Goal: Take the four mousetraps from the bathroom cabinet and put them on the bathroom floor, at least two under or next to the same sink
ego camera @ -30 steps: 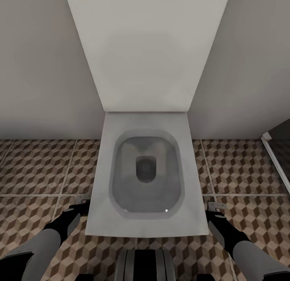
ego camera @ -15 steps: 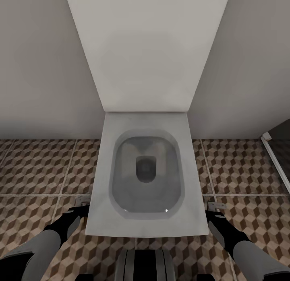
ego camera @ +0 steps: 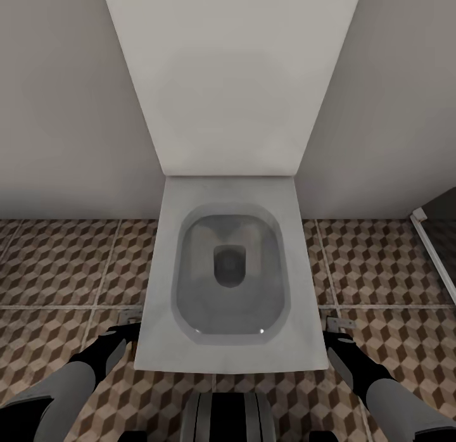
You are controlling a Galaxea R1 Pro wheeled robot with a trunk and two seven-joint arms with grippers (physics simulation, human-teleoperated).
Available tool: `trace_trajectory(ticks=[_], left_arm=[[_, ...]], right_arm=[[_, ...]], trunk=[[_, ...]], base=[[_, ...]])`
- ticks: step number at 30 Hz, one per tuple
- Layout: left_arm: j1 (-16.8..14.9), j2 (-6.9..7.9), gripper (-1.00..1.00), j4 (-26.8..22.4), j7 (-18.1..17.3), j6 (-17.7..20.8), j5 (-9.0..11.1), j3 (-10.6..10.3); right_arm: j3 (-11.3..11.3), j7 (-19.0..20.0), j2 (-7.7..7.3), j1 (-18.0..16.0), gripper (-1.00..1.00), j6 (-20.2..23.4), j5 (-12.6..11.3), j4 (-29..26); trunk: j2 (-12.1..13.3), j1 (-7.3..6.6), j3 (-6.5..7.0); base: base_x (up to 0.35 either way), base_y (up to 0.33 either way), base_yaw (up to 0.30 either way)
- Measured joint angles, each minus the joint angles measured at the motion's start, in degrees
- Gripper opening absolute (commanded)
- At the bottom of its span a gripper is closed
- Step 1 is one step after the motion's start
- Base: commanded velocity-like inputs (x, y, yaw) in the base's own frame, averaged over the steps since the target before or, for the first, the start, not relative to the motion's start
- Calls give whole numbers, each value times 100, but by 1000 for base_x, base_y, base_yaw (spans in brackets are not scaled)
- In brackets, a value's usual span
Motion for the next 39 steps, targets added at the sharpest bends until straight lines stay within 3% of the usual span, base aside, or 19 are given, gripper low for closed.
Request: trace_trajectory(ticks=[39], left_arm=[[11,-23,100,-166,-86,-515,-7,-9]], right_arm=[[0,0,-2,0,100,0,8,0]], trunk=[[0,0,0]], base=[[0,0,0]])
